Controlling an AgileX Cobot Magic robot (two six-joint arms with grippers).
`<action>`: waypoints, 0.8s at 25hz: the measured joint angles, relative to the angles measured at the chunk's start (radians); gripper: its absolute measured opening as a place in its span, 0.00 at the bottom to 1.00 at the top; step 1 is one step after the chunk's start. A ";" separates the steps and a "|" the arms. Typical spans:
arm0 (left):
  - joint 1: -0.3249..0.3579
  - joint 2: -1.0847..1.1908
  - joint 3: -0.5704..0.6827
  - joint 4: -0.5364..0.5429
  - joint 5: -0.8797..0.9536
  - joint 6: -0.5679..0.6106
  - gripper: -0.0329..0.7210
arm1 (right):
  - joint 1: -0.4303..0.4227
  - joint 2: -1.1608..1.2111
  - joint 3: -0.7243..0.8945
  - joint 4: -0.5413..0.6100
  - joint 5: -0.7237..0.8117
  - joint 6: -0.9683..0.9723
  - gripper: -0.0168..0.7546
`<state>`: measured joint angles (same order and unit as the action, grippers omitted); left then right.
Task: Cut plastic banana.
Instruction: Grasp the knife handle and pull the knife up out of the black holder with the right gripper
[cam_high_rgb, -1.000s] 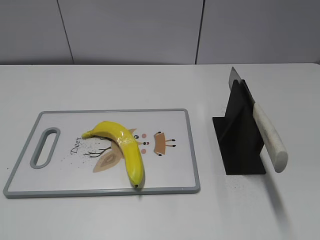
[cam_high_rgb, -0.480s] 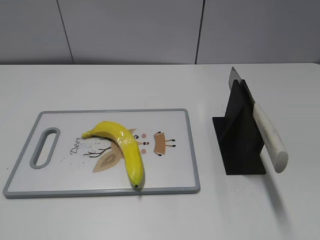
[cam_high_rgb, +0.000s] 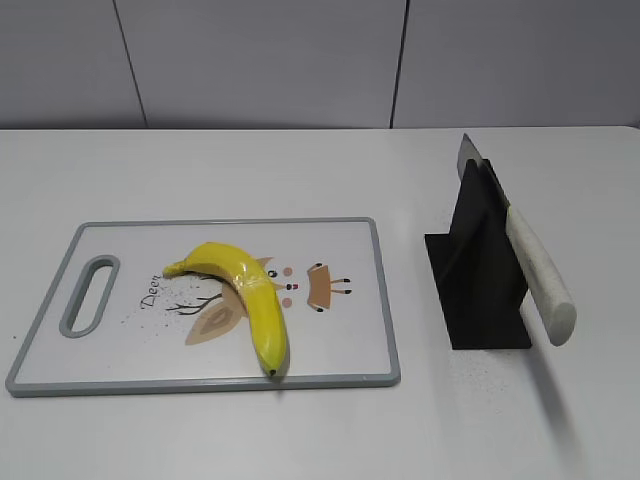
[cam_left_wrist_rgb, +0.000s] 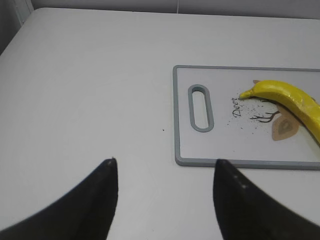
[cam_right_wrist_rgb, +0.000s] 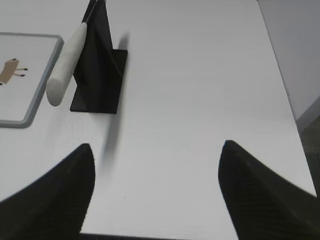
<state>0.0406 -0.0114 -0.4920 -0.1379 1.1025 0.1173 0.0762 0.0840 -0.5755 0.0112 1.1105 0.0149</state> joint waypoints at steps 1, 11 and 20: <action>0.000 0.000 0.000 0.000 0.000 0.000 0.82 | 0.000 0.039 -0.018 0.000 0.014 -0.001 0.78; 0.000 0.000 0.000 0.000 0.000 0.000 0.82 | 0.000 0.426 -0.204 0.000 0.103 0.001 0.78; 0.000 0.000 0.000 0.000 0.000 0.000 0.82 | 0.070 0.702 -0.237 0.009 0.102 0.002 0.78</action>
<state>0.0406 -0.0114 -0.4920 -0.1379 1.1025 0.1173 0.1461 0.7865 -0.8123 0.0206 1.2123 0.0165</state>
